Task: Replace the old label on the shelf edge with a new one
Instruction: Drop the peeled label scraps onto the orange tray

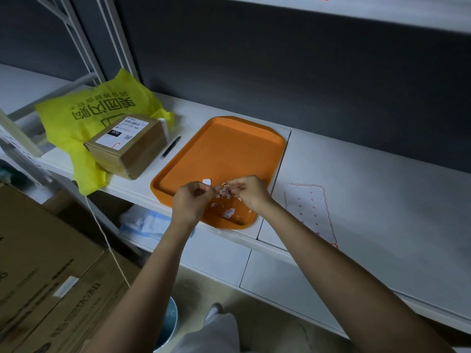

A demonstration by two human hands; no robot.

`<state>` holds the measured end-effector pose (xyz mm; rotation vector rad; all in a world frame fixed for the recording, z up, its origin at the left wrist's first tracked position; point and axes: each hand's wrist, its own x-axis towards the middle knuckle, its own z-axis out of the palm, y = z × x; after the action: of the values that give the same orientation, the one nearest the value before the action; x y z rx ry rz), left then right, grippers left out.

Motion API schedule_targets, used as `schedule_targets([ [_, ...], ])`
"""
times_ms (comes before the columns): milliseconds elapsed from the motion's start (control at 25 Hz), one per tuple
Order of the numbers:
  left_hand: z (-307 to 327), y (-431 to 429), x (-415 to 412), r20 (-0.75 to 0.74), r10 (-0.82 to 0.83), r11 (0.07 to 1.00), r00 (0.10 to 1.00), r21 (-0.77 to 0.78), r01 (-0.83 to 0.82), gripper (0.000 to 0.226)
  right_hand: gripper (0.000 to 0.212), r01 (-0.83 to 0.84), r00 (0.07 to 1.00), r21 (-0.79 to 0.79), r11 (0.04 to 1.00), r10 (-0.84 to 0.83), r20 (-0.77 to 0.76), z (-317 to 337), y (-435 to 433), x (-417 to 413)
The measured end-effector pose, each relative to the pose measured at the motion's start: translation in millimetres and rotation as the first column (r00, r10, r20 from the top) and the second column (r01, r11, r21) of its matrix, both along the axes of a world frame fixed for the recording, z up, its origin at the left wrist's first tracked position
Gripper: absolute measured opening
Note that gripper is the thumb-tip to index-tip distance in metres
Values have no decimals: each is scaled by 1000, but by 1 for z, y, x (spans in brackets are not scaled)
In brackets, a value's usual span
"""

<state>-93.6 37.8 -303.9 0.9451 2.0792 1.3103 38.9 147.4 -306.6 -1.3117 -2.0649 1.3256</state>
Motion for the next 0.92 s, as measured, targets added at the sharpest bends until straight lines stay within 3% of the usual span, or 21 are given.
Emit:
schedule_targets([
  [120,0,-2,2,13,-13,1000,1000,6,13,24,39,-12,1000,88,996,13,-11,5,-1,2],
  [280,1,-5,3,41,-8,1000,999,20,7,25,15,-16,999,221,975,26,-44,7,-2,2],
  [720,0,-8,3,50,-11,1000,999,26,10,24,17,-17,995,76,997,25,-101,6,-8,-3],
  [920,9,-3,16,280,-21,1000,960,20,16,22,14,-41,978,40,998,49,-204,5,-13,2],
])
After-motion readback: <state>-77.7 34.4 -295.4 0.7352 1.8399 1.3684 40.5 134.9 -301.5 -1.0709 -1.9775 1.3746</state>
